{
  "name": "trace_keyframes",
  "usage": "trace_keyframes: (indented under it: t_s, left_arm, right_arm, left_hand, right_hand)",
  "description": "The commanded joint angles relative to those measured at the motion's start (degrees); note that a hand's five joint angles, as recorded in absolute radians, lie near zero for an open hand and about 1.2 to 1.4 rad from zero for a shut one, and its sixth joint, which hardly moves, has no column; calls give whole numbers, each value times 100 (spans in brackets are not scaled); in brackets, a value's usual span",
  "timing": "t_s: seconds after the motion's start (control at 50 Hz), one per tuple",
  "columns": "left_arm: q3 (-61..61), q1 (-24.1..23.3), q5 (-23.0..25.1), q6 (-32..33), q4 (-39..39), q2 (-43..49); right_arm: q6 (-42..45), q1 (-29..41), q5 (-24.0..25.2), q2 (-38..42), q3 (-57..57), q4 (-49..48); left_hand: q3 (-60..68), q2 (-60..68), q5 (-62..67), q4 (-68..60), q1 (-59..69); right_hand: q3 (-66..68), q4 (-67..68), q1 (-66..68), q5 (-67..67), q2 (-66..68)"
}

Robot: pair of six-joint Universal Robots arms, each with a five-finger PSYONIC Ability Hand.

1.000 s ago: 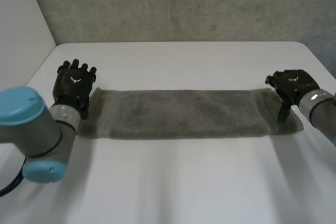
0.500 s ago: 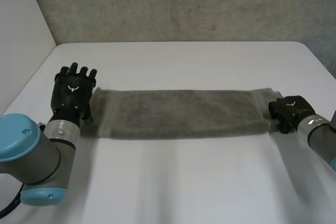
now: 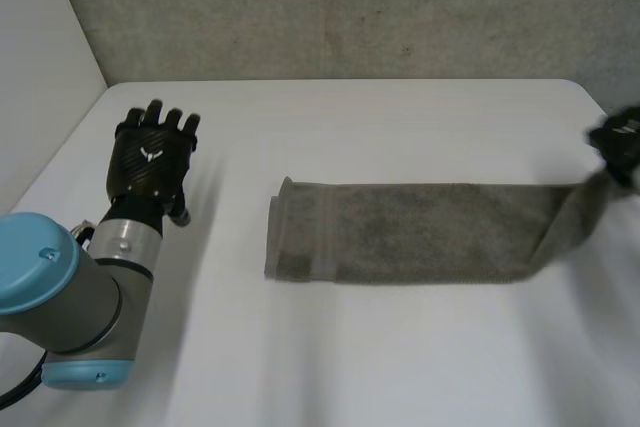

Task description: Fold the towel.

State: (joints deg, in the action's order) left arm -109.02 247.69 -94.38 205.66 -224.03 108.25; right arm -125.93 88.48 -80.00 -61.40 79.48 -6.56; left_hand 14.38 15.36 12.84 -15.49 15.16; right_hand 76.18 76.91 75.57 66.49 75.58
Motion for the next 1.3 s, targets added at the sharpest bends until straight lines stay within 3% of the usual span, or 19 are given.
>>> trace_keyframes:
  t_s: [0.02,0.06,0.12,0.26,0.28,0.3,0.34,0.4,0.46,0.54,0.74,0.78,0.84,0.88,0.9,0.92,1.12,1.16,1.3]
  left_arm:
    - [433,-238,-18,-34,131,-190]
    - [538,-256,-27,-61,218,-190]
    - [776,-326,-36,-174,420,-172]
    - [1084,-397,-45,-641,703,-49]
    - [1110,-405,-45,-754,737,29]
    - [1128,-432,-45,-825,746,108]
    - [1154,-510,-45,-852,747,170]
    - [1207,-660,-45,-852,747,293]
    - [1242,-704,-45,-852,747,390]
    - [1295,-766,-36,-843,747,452]
    - [1445,-1038,-54,-843,738,654]
    - [1436,-1073,-45,-843,747,689]
    - [1427,-1100,-54,-834,747,689]
    - [1418,-1100,-54,-834,755,689]
    - [1418,-1100,-54,-834,755,680]
    - [1418,-1100,-54,-834,755,680]
    - [1471,-1100,-63,-852,773,434]
    - [1550,-1100,-132,-878,773,312]
    - [1717,-1073,-449,-993,861,144]
  right_arm:
    - [-90,1813,11,-109,-205,-144]
    - [-90,2801,11,-57,-240,-432]
    - [-81,3602,11,153,-205,-723]
    - [-142,4335,3,777,-205,-874]
    - [-177,4344,-41,857,-196,-847]
    - [-178,4344,-42,857,-196,-847]
    - [-387,4327,-94,910,-126,-838]
    - [-895,4248,-190,779,-4,-795]
    - [-1197,4063,-305,594,103,-750]
    - [-1898,3187,-534,-125,654,-470]
    - [-2155,2323,-226,-338,1896,-425]
    - [-2155,2025,-51,-286,2071,-443]
    - [-2155,1918,29,-276,2080,-434]
    - [-2225,1787,108,-268,2019,-399]
    - [-2225,1787,108,-268,2019,-399]
    - [-2208,1760,82,-276,1966,-408]
    - [-2146,2235,64,-681,999,-249]
    - [-2059,3039,274,-602,588,-144]
    - [-1576,4237,1020,249,-81,-91]
  left_hand:
    - [-400,-498,-1245,510,-478]
    - [-400,-498,-1245,510,-478]
    - [-400,-498,-1245,510,-478]
    - [-400,-498,-1245,510,-478]
    - [-400,-498,-1245,510,-478]
    - [-383,-481,-1229,494,-461]
    - [-383,-481,-1229,494,-461]
    - [-366,-464,-1212,477,-444]
    - [-349,-447,-1195,460,-428]
    - [-332,-430,-1178,443,-411]
    - [-315,-413,-1161,426,-394]
    - [-315,-413,-1161,426,-394]
    - [-315,-413,-1161,426,-394]
    - [-299,-397,-1145,410,-377]
    - [-315,-413,-1161,426,-394]
    - [-315,-413,-1161,426,-394]
    - [-349,-447,-1195,460,-427]
    - [-383,-481,-1228,493,-461]
    - [-400,-498,-1245,510,-478]
  right_hand:
    - [382,309,443,351,442]
    - [382,309,443,351,442]
    - [382,309,443,351,442]
    - [382,309,443,351,442]
    - [-1294,-1367,-1233,-1325,-1234]
    - [-1311,-1384,-1250,-1342,-1251]
    - [-5367,-5439,-5306,-5397,-5307]
    - [-6618,-6691,-6557,-6649,-6558]
    - [-6618,-6691,-6557,-6649,-6558]
    - [-6618,-6691,-6557,-6649,-6558]
    - [-6618,-6691,-6557,-6649,-6558]
    - [-4637,-4710,-4576,-4668,-4577]
    - [-3481,-3554,-3420,-3512,-3421]
    - [-1055,-1128,-994,-1086,-995]
    - [-1042,-1115,-981,-1073,-982]
    - [367,295,428,337,427]
    - [382,309,443,351,442]
    - [382,309,443,351,442]
    - [382,309,443,351,442]
